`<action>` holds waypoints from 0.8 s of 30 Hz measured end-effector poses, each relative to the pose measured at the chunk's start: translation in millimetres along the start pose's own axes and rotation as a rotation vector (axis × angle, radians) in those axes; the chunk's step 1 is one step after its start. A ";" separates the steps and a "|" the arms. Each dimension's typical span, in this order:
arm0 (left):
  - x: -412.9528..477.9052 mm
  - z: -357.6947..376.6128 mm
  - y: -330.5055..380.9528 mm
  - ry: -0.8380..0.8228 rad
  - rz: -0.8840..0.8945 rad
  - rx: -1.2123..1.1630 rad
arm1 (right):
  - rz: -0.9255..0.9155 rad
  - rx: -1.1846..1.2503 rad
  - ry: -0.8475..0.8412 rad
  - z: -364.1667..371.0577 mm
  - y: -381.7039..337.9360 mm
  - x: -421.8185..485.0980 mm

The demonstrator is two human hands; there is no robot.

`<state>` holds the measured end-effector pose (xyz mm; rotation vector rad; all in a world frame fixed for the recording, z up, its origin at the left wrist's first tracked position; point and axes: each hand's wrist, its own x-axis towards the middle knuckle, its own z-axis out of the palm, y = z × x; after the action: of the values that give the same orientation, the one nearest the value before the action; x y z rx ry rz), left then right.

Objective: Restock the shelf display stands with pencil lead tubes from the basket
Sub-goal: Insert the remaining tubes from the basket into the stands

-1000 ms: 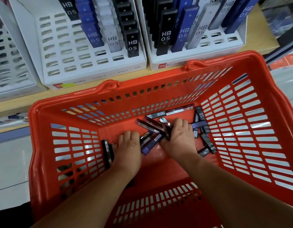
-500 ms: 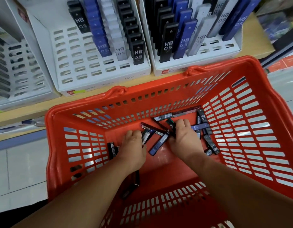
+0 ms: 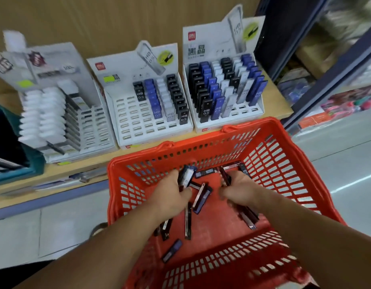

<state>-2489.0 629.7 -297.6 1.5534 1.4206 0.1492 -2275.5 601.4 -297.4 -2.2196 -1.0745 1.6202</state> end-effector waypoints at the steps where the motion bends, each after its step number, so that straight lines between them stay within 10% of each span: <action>1: -4.8 -4.8 4.8 0.019 0.003 -0.006 | -0.001 0.064 -0.031 -2.2 -4.3 -7.4; 24: -120.6 -148.4 174.6 -0.011 0.129 -0.591 | -0.463 1.117 -0.059 -55.6 -208.5 -166.8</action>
<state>-2503.0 645.0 -39.4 1.1455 1.1284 0.5823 -2340.9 657.5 -38.6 -1.1018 -0.4131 1.4955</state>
